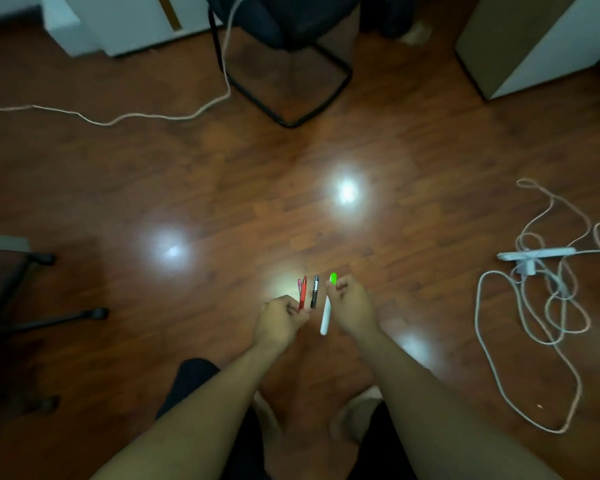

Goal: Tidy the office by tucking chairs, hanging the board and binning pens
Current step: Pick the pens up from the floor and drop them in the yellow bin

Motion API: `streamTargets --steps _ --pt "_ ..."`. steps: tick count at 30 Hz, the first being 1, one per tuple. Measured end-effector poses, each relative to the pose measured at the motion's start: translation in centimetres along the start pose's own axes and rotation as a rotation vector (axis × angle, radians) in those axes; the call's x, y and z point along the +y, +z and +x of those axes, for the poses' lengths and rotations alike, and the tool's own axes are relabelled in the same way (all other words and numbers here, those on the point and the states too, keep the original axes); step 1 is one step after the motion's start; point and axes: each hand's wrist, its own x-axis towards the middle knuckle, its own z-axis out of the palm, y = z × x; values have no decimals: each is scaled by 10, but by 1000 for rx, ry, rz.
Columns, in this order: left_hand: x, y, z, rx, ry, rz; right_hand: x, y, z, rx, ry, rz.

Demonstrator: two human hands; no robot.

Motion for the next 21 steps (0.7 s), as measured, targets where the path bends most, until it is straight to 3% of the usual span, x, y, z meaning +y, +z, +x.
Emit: streamTargets --steps 5,11,21 --pt "54 -106 -106 140 -1 -150 -125 -78 -108 -12 -61 -4" --pt "78 -211 -197 266 -16 -289 -237 -118 -197 -69 -176 -66" --pt "-16 -345 -268 359 -34 -603 -350 -36 -271 -221 -418 -124"
